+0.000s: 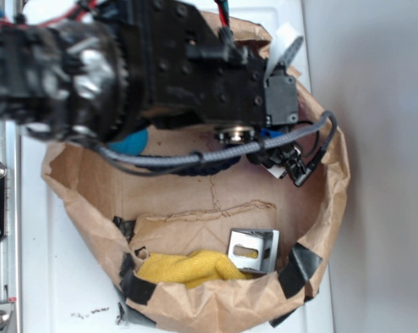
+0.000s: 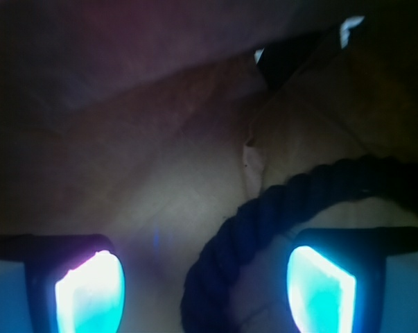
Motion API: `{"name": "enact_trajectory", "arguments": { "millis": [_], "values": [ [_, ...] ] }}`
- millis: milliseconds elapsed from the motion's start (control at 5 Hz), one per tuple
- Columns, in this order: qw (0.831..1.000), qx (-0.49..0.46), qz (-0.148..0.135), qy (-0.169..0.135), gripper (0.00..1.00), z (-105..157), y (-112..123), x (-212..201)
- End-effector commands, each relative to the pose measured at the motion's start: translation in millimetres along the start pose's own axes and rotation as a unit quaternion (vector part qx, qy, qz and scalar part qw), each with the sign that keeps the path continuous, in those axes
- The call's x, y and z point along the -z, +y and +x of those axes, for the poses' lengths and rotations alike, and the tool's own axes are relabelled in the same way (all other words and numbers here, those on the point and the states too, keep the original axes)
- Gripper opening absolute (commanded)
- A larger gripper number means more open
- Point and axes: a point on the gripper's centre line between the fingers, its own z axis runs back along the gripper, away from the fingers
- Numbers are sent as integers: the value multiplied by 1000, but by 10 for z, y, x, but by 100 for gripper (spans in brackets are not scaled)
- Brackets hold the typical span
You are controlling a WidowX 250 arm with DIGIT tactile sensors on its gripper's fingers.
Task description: Grab the blue rope.
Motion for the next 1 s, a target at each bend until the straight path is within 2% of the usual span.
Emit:
{"name": "enact_trajectory", "arguments": {
  "millis": [0, 400, 800],
  "values": [
    [999, 21, -15, -38, 100, 36, -118, -14],
    [998, 35, -32, -39, 100, -100, -53, 59],
    [998, 45, -25, -36, 100, -157, 78, 41]
  ]
}}
